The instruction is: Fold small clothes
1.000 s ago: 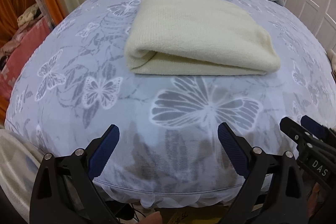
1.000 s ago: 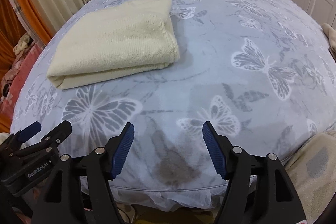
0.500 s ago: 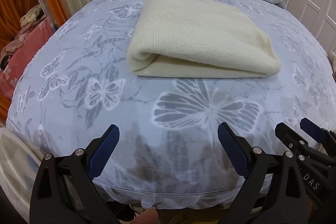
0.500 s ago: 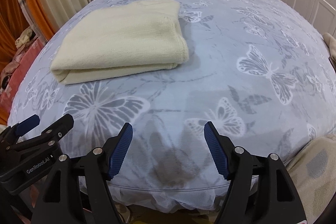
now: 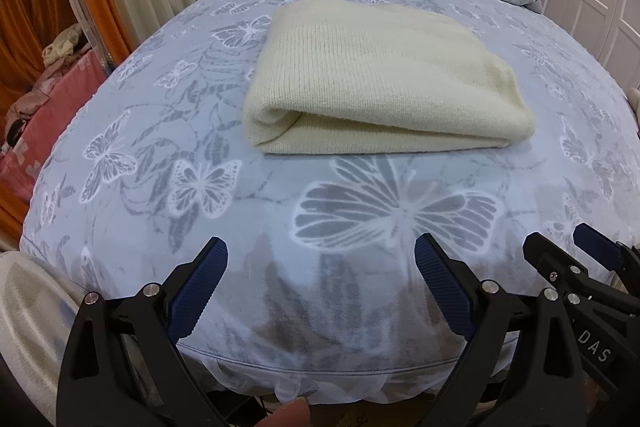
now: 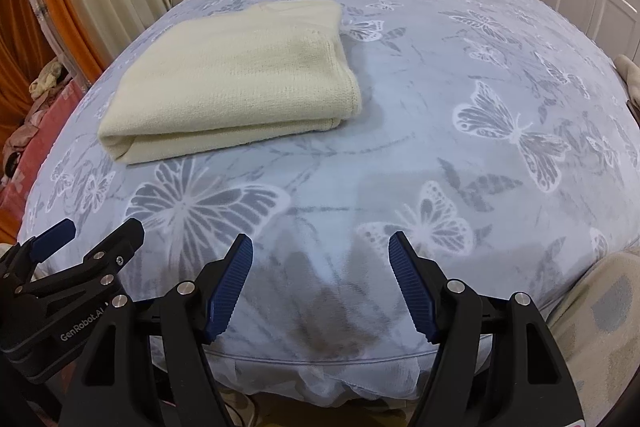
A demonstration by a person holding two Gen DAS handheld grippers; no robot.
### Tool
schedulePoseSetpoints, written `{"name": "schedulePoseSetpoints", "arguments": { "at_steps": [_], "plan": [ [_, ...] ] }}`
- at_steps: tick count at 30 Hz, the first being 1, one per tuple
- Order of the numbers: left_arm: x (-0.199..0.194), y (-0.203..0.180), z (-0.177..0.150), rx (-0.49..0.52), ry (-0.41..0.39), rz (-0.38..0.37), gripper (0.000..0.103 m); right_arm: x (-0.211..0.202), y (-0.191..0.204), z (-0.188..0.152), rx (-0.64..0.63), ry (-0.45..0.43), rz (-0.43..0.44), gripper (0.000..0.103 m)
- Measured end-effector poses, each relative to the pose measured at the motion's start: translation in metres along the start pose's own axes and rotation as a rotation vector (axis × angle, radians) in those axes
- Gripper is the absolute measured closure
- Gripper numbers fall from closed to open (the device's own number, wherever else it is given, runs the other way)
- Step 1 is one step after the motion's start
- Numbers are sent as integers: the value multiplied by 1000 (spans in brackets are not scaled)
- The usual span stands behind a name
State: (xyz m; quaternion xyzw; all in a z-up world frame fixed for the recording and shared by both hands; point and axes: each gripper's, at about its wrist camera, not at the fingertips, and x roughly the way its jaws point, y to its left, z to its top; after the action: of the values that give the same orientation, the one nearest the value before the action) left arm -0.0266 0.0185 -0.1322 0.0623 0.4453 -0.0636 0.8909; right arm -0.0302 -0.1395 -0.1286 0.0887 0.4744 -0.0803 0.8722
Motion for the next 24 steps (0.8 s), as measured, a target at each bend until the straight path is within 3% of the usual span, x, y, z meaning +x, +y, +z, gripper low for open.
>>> {"name": "schedulePoseSetpoints", "arguments": {
  "at_steps": [24],
  "plan": [
    [1,-1,-2,-5,-12,39,11,0,11,-5,-4,-8,5,35]
  ]
}}
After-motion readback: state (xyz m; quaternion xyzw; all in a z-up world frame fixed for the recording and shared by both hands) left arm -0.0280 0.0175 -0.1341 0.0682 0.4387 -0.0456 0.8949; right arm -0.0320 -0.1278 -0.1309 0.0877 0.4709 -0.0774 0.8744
